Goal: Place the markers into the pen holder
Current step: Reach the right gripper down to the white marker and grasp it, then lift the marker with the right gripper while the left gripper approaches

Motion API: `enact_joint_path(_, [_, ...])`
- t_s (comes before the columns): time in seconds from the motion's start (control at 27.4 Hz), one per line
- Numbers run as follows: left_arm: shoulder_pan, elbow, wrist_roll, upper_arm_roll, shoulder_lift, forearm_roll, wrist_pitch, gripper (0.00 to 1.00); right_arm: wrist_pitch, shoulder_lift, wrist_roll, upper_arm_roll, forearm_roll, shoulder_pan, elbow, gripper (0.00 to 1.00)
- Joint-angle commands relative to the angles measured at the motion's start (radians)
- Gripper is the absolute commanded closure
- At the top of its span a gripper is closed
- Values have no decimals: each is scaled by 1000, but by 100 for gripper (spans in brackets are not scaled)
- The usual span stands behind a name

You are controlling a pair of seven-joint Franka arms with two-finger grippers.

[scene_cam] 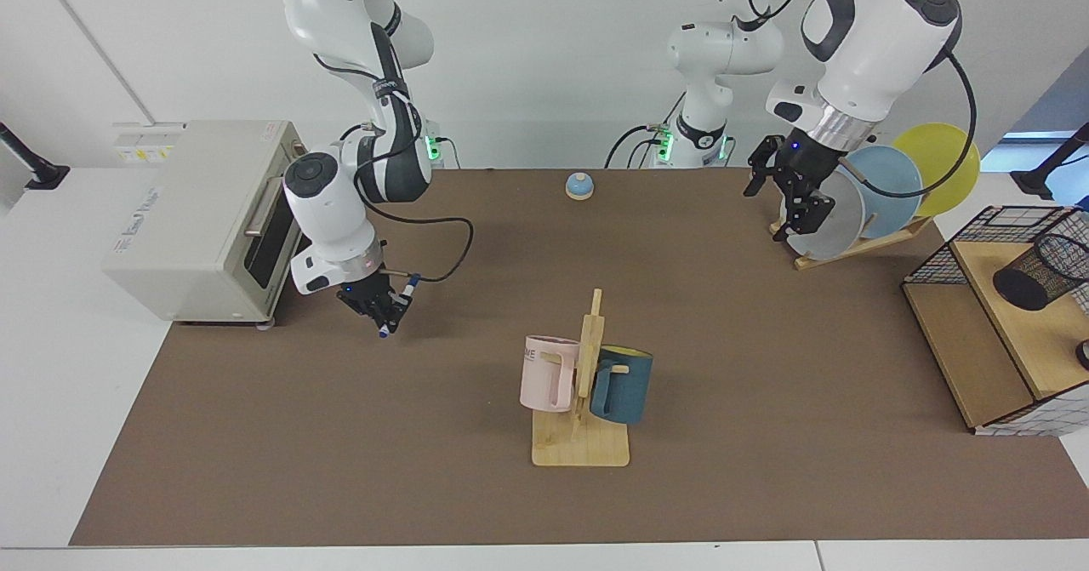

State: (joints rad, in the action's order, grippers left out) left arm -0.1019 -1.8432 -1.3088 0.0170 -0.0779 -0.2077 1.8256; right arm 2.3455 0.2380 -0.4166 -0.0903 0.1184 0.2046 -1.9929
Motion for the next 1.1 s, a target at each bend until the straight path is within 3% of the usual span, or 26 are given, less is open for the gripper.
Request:
enact_joint_path(0.0, [-10,9,-61,-9,6,-88,-29,0,-83,64,-191,24,24,10,149,100])
enact_joint_path(0.15, [-10,9,-75,-9,3,-168,-71,0,-112,90,-321,49,18,38,210,100])
enact_joint_path(0.33, [-10,9,-81,-8,-2,-229,-133,0,-144,121,-456,121,12,41,301,100])
enact_joint_path(0.51, [-32,-7,-81,-9,-16,-291,-170,0,-233,164,-570,171,4,65,459,100])
enact_joint_path(0.77, [-33,-66,-67,-9,-57,-334,-151,0,-272,169,-672,182,6,119,554,100])
enact_joint_path(1.06, [-33,-249,-73,-9,-190,-344,-143,0,-269,172,-876,190,12,199,637,100])
